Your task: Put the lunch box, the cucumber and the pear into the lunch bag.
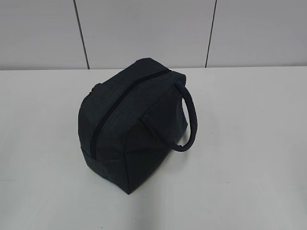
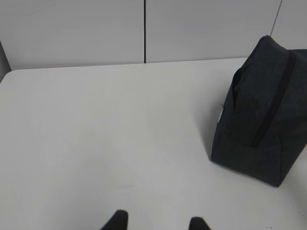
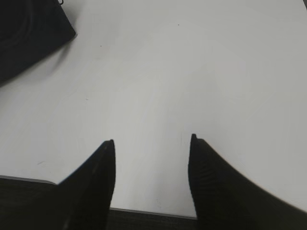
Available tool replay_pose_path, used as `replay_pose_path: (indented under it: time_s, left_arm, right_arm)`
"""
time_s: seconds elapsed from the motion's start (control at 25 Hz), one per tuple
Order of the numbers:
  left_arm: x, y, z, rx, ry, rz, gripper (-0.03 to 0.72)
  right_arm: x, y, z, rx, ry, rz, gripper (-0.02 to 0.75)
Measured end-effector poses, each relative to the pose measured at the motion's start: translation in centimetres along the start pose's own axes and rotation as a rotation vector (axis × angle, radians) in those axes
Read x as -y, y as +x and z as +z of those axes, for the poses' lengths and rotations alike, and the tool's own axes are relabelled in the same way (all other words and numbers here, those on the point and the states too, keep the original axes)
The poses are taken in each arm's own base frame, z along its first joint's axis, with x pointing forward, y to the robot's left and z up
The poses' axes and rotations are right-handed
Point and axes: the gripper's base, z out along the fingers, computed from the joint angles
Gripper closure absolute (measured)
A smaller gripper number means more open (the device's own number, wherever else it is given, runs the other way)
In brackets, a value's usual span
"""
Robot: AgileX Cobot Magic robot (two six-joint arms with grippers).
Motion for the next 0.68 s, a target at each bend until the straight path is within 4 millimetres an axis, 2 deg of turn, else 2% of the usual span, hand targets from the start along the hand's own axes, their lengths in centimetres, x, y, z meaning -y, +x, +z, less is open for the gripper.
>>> replay_pose_path:
  time_s: [0.68]
  left_arm:
    - [0.0, 0.0, 0.0, 0.0, 0.0, 0.0, 0.446]
  right_arm:
    - [0.0, -0.01, -0.01, 0.002, 0.0, 0.0, 0.347]
